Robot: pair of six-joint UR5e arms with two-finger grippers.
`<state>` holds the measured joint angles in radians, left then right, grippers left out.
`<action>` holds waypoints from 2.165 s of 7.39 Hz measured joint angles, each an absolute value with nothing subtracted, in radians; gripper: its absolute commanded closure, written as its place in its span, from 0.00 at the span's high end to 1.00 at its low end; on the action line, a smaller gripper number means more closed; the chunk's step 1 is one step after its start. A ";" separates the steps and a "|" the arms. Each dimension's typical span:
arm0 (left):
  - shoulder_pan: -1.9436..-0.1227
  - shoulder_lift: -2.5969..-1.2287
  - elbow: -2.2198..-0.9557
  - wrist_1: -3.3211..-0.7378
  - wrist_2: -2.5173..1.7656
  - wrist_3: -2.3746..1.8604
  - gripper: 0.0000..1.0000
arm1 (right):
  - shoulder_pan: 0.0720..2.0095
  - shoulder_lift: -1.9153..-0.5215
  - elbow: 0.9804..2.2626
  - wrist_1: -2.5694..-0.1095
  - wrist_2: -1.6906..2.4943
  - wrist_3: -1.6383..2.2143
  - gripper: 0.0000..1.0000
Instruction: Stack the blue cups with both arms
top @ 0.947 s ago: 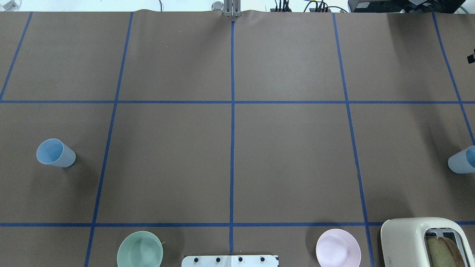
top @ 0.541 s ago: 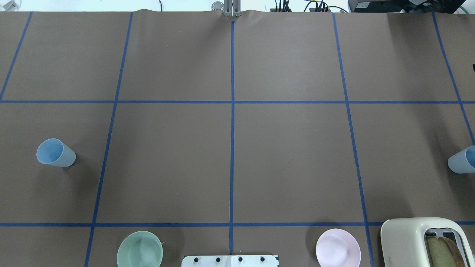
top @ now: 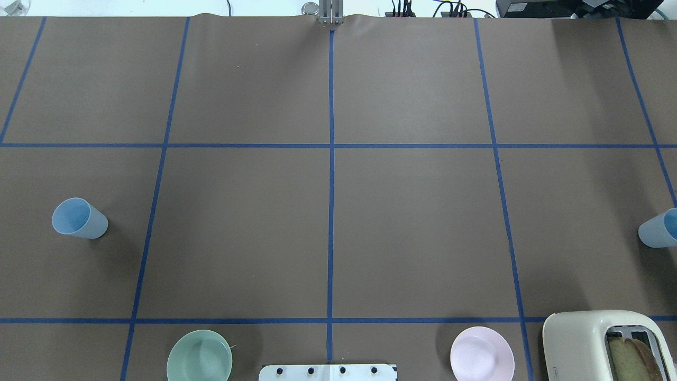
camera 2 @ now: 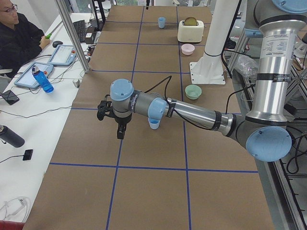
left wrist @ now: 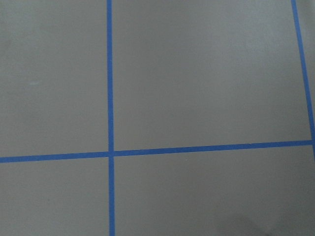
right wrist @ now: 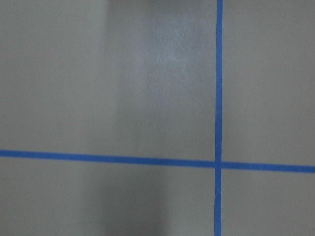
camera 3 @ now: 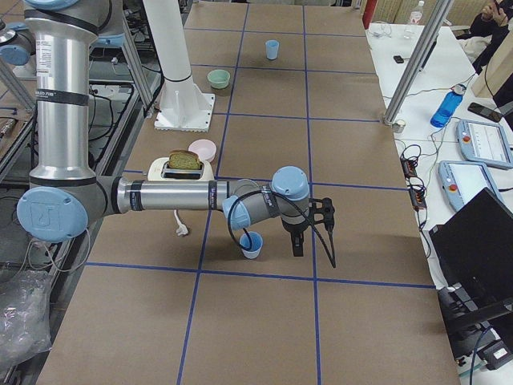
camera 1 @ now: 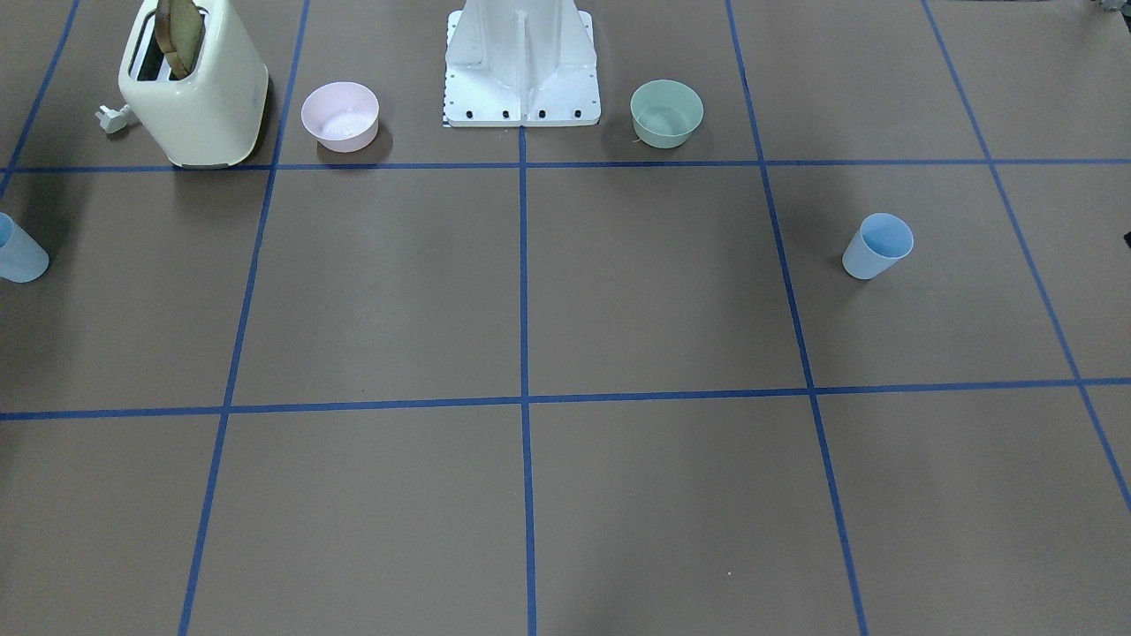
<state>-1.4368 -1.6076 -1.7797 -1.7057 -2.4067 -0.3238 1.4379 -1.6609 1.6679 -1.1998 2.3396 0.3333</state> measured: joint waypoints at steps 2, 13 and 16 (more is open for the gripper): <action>-1.308 -1.549 -1.785 -1.909 -2.364 -0.527 0.98 | 1.419 -1.718 1.688 -1.196 2.356 0.333 1.00; -0.909 -1.460 -1.787 -2.179 -2.189 -0.823 0.97 | 1.407 -1.750 1.705 -1.193 2.381 0.333 1.00; -0.892 -1.449 -1.786 -2.180 -2.183 -0.822 0.22 | 1.407 -1.750 1.706 -1.193 2.380 0.334 1.00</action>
